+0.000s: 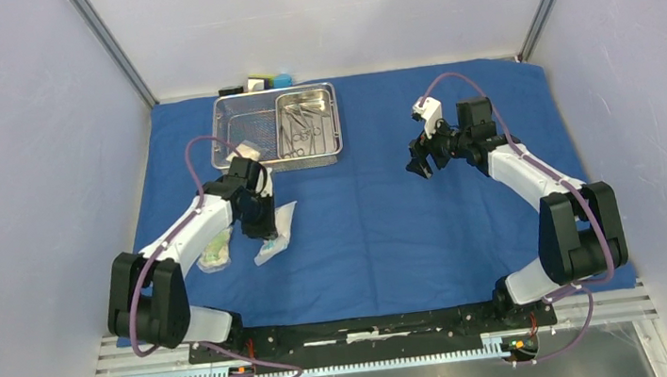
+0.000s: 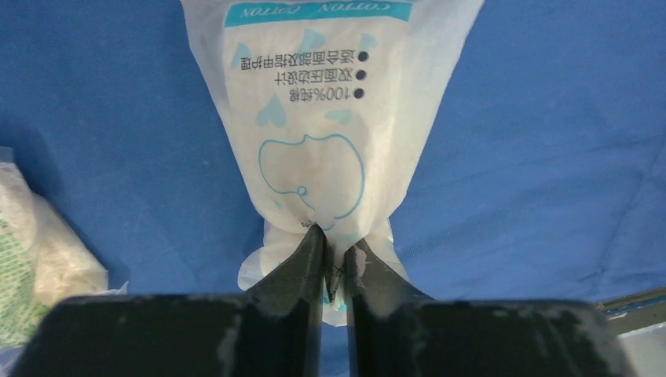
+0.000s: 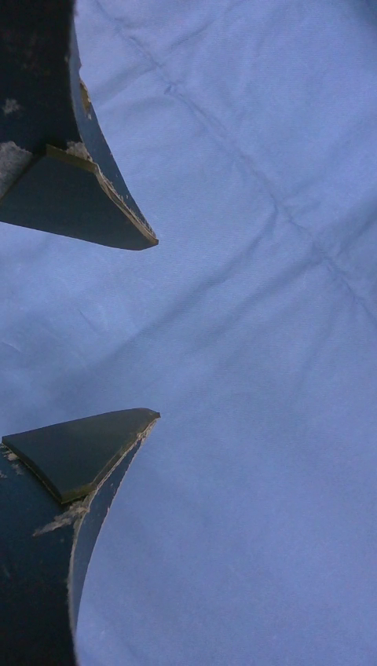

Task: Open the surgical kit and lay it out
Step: Place the medical item in the surgical kit, then pick up the medical item from the container.

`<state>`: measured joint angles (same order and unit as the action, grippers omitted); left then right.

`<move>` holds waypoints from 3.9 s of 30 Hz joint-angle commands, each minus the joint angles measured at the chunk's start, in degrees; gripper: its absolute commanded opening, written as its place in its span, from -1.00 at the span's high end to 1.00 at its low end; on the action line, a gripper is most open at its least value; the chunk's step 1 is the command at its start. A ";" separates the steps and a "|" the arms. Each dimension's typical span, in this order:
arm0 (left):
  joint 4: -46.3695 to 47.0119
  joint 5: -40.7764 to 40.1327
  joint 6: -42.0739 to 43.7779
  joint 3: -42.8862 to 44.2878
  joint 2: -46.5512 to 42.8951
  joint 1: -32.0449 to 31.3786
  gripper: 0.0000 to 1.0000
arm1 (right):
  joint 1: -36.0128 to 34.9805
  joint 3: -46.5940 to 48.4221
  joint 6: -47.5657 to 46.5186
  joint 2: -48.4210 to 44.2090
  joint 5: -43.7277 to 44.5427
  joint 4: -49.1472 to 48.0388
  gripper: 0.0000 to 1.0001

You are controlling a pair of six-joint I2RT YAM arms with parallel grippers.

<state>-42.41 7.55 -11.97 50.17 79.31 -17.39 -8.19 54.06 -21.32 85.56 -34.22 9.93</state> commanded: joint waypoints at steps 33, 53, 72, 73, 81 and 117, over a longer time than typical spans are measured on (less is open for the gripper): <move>2.42 8.58 0.36 1.57 -7.78 -0.81 -0.92 | 0.11 1.61 -2.32 0.80 -0.60 0.71 -0.61; 4.82 16.44 -0.69 2.57 1.77 -0.88 -0.72 | 0.15 1.40 -2.23 0.56 -0.15 0.79 -0.62; 0.43 11.02 6.77 18.11 2.52 0.27 -1.00 | 0.15 1.90 -2.32 0.66 -0.41 1.07 -0.62; -0.10 9.90 8.22 20.40 4.07 0.70 -1.00 | 0.13 1.99 -2.32 0.62 -0.50 1.06 -0.62; -6.82 8.38 10.61 43.49 22.34 9.14 -0.90 | 0.10 1.92 -2.76 -0.11 -0.24 1.23 -0.62; -14.81 -1.27 27.62 69.61 52.87 15.39 -0.13 | 0.11 2.45 -4.01 1.86 0.56 2.37 -0.62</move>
<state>-58.81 6.09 13.37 122.39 137.67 -2.31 -8.19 54.19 -24.56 87.18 -33.80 12.21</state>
